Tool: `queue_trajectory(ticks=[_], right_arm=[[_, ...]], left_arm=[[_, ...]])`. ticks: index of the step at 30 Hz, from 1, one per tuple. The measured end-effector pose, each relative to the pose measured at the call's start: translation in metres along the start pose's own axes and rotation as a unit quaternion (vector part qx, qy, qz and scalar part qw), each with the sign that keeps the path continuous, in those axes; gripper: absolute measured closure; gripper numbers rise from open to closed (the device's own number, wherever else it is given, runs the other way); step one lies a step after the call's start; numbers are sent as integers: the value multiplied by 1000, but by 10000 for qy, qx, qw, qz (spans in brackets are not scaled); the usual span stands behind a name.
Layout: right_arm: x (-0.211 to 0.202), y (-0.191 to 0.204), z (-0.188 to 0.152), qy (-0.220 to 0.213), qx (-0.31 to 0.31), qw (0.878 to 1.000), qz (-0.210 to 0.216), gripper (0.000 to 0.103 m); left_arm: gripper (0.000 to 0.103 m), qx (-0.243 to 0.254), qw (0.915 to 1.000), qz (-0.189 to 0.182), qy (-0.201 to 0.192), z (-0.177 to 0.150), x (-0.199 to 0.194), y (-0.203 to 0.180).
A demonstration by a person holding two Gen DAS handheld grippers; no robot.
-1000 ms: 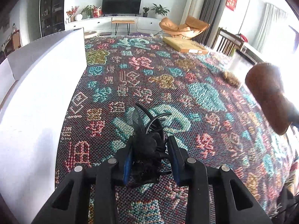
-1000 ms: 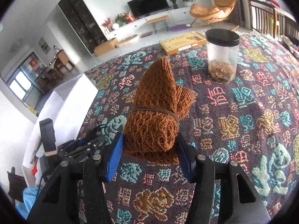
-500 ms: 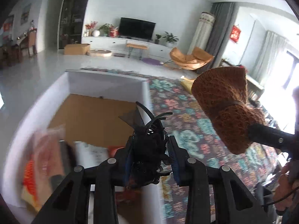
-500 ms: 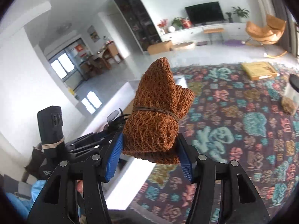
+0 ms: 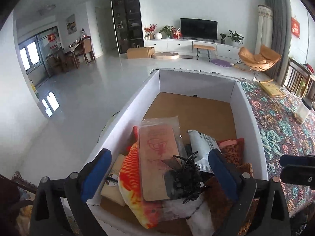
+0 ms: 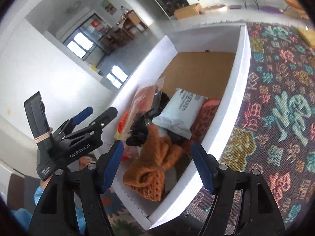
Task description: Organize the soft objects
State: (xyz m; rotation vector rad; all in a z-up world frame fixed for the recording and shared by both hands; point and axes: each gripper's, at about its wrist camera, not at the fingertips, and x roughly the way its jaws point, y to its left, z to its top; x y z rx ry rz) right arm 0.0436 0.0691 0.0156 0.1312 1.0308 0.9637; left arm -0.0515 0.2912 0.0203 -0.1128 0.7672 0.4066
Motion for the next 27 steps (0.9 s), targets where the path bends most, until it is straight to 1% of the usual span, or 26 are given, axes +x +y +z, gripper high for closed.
queue_trajectory(ticks=[1, 2, 3, 5, 6, 7, 8, 11, 15, 18, 27], right_arm=[[-7, 2, 2, -81, -103, 9998, -139, 27], [-7, 2, 2, -81, -103, 9998, -139, 27], [-14, 14, 4, -187, -308, 9984, -426, 27], [-16, 18, 3, -210, -454, 9966, -651, 27], [-16, 18, 3, -210, -454, 9966, -651, 26], [-15, 23, 0, -189, -552, 9947, -852, 26], [-15, 23, 0, -189, -552, 9947, -852, 26], [-11, 32, -7, -60, -698, 9903, -1200, 26], [-8, 40, -9, 18, -778, 9876, -1361, 26], [-6, 48, -11, 85, -873, 9853, -1468, 26], [3, 59, -15, 229, -1039, 9812, -1608, 26]], left_arm=[[3, -113, 9999, 2, 32, 0, -4, 0], [3, -204, 9998, 77, 39, -1, -9, 1], [3, -262, 9994, 211, 12, -2, -17, 1], [3, -341, 9982, 479, -82, -5, -25, -1], [3, -360, 9978, 550, -96, -7, -27, -2], [3, -337, 9978, 576, -59, -8, -29, -4], [3, -270, 9979, 590, -14, -9, -29, -8], [3, -149, 9975, 695, 3, -11, -38, -12], [3, -148, 9976, 655, 195, -17, -41, -16], [3, -103, 9971, 700, 266, -20, -41, -20], [3, -148, 9966, 756, 300, -23, -40, -17]])
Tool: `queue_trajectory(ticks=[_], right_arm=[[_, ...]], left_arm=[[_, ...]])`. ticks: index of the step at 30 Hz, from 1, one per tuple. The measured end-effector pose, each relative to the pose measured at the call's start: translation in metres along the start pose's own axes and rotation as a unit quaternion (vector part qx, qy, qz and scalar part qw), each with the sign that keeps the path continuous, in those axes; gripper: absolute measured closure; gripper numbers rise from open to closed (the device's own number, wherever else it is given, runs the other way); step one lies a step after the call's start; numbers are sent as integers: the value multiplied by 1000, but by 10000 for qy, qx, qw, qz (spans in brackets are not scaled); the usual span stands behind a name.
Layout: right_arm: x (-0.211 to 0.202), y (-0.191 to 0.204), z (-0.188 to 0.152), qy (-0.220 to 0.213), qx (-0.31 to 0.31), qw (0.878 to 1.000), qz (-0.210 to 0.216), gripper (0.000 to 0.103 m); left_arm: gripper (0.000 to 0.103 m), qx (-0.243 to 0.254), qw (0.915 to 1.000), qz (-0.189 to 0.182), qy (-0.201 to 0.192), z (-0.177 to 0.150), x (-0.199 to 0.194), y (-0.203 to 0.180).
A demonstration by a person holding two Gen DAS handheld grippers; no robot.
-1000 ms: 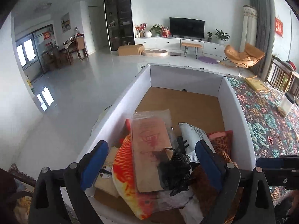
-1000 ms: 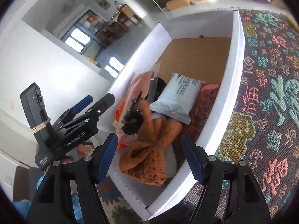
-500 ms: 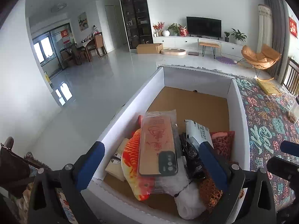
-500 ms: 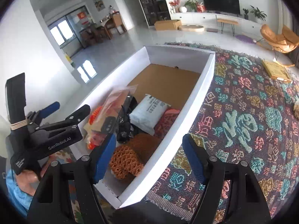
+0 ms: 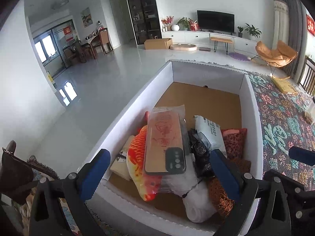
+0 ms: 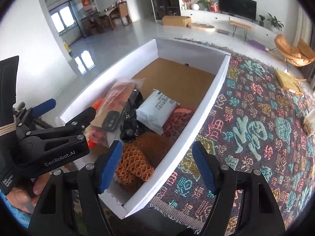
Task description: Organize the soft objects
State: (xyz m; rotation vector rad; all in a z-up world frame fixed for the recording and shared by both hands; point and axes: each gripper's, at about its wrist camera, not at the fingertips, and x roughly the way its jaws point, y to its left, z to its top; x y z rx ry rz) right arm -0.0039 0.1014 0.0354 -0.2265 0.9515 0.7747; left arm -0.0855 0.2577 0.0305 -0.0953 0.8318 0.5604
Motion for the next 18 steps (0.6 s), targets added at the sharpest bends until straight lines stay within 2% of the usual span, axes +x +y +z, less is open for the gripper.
queue_trajectory(ticks=[10, 14, 18], right_arm=[[-3, 9, 1, 79, -66, 9996, -267, 26], [-5, 15, 1, 218, 68, 9989, -418, 26], [-10, 17, 1, 319, 312, 9983, -372, 26]], left_arm=[[3, -21, 9997, -21, 234, 0, 4, 3], [3, -37, 9994, -138, 301, 2, -3, 7], [3, -9, 9992, -272, 292, 5, -17, 12]])
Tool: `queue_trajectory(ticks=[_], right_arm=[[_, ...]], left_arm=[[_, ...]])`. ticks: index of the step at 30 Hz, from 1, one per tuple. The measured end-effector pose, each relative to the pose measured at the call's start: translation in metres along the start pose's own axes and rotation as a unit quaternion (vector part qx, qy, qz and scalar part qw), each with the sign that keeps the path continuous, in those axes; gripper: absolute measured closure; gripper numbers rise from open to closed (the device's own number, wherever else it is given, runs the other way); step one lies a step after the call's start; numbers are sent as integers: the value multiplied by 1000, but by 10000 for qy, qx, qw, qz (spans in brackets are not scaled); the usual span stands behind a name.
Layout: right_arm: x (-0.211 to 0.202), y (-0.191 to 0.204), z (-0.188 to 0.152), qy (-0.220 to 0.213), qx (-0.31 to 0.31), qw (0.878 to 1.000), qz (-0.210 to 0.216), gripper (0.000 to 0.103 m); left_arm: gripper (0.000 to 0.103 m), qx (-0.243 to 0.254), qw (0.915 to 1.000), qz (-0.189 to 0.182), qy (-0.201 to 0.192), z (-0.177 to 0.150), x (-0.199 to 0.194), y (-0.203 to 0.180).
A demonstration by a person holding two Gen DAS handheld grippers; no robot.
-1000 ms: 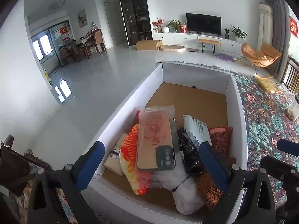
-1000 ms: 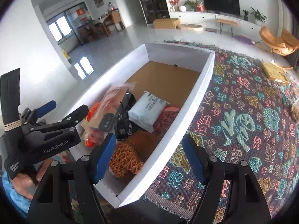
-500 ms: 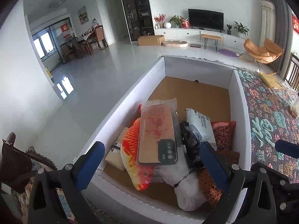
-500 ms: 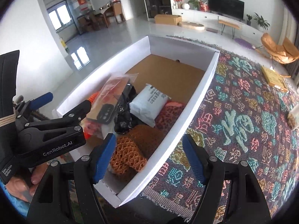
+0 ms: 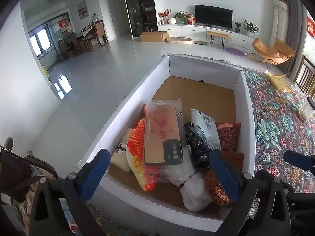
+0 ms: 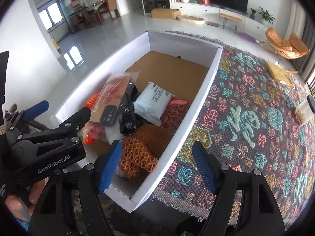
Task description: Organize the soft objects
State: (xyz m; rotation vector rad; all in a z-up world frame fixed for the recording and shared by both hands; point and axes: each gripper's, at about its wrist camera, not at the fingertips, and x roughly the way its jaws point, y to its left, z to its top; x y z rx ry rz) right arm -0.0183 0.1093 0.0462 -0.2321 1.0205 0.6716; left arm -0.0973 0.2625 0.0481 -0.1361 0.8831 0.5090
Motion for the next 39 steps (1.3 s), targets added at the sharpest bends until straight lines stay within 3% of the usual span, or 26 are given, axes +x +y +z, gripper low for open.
queue_trajectory(ticks=[4, 13, 39], right_arm=[[-12, 6, 0, -48, 130, 9999, -37, 22], [-15, 16, -4, -37, 88, 9997, -246, 22], [-15, 22, -11, -34, -29, 9997, -236, 22]], left_arm=[[3, 55, 9999, 43, -90, 1, -12, 4], [3, 70, 9998, 210, -16, -1, -15, 11], [3, -59, 9997, 245, 1, -5, -10, 16]])
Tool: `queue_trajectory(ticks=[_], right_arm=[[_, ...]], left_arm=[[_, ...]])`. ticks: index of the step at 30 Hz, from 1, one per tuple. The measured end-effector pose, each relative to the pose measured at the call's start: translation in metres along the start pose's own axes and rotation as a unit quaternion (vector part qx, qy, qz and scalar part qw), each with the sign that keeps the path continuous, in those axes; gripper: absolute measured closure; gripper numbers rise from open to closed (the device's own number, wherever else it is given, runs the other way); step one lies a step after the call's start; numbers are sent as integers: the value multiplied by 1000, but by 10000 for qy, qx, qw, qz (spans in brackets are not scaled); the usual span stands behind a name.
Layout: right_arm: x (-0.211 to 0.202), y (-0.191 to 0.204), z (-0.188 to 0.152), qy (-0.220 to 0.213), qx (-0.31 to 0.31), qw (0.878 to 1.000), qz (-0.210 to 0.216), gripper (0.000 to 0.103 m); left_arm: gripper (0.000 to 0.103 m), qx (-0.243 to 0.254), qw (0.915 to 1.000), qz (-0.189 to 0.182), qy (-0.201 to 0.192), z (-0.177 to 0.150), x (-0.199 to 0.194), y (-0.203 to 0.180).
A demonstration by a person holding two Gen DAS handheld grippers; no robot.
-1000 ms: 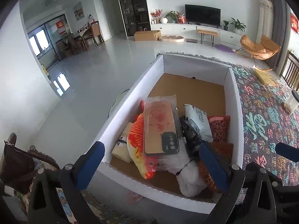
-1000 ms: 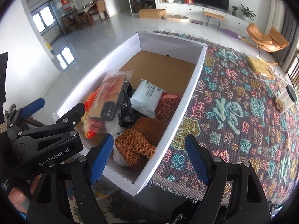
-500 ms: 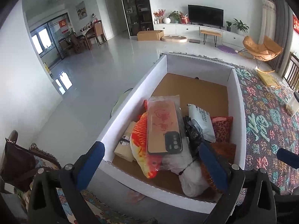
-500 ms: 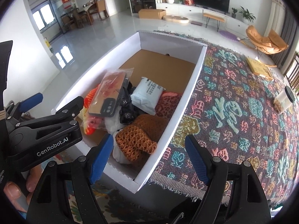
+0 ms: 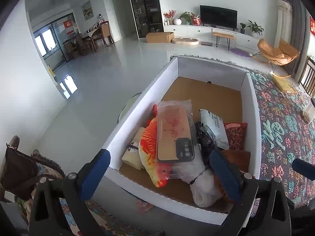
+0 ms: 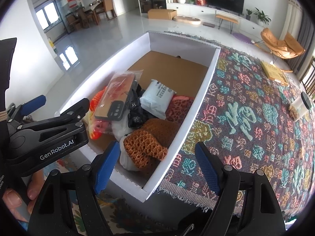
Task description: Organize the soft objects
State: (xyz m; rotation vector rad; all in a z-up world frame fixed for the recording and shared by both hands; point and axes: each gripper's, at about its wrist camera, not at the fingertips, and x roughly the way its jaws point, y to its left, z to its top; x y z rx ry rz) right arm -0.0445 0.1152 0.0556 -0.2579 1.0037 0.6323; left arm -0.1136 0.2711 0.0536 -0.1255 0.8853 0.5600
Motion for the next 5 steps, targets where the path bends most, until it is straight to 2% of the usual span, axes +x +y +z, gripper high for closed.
queue_trajectory(ticks=[5], right_arm=[[-1, 1, 0, -38, -28, 10000, -13, 22]], left_arm=[[3, -42, 9999, 25, -98, -3, -2, 0]])
